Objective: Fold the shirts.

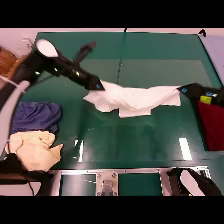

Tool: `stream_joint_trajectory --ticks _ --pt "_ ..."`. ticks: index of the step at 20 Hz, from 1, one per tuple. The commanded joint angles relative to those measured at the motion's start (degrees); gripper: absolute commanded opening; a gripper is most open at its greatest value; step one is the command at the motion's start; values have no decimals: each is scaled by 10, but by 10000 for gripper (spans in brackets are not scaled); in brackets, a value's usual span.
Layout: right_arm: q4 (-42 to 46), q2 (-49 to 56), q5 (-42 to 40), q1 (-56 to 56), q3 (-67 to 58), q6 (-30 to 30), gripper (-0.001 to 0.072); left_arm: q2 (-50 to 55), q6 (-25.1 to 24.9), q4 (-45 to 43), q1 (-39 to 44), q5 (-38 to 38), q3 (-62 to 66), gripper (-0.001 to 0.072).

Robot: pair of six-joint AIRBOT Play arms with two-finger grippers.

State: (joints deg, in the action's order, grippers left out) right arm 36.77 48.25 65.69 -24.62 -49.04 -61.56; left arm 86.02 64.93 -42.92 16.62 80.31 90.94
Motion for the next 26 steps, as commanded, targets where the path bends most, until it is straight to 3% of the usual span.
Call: stream_joint_trajectory --ticks 1,6,12,17,22,26 --pt "-3 -103 34 0 -96 -65 13 -105 28 -65 0 1 132 27" --pt "-1 -223 30 0 -215 -135 13 -235 26 -271 0 -52 235 28" --pt "47 -273 34 0 -223 -161 13 -243 22 -324 0 -130 234 28" --pt "89 -238 -1 0 -73 -144 14 -110 21 -293 0 -140 233 28" --pt "88 -121 -93 0 107 -103 13 109 21 -179 0 -215 233 28" --pt "89 3 -146 0 152 -66 13 225 21 -57 0 -223 233 30"
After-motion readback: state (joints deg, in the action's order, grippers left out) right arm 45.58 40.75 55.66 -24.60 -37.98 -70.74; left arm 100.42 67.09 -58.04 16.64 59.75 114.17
